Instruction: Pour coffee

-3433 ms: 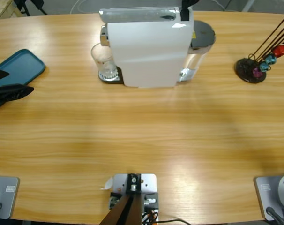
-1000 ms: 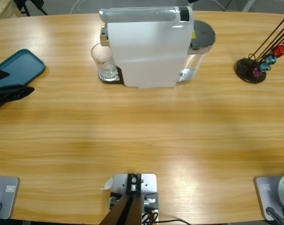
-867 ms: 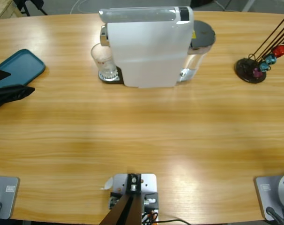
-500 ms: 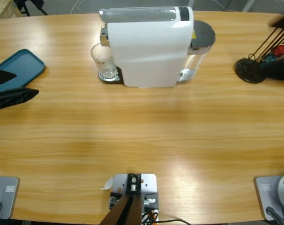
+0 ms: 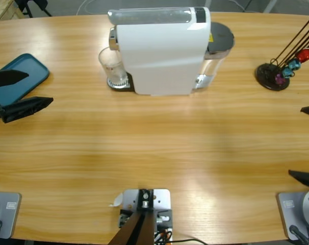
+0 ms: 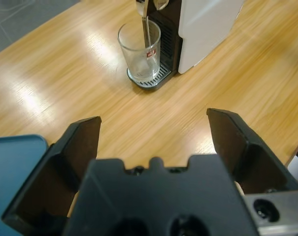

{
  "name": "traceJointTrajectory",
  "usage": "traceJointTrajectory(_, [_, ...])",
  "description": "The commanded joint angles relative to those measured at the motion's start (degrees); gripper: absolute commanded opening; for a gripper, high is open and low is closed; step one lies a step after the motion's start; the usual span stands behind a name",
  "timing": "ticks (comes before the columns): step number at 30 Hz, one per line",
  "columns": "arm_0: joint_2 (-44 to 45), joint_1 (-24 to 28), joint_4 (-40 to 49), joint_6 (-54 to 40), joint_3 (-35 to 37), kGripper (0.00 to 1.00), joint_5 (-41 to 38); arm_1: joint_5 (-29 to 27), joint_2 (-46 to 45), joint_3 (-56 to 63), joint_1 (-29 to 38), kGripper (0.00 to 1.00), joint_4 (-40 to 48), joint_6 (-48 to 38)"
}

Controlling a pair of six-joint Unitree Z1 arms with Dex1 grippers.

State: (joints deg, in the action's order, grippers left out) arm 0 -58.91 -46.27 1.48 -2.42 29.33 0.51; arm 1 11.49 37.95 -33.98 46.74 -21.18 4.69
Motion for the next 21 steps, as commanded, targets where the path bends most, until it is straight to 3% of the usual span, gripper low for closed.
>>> traceJointTrajectory(1, [2.95,-0.4,-5.93,-0.9,-5.1,0.931,0.33,1.18,0.65,3.84,0.46,1.0,2.99,1.98])
traceJointTrajectory(21, [0.54,-0.4,-10.09,-1.0,-6.65,0.931,-0.78,3.08,3.61,4.54,0.46,1.0,3.99,2.42])
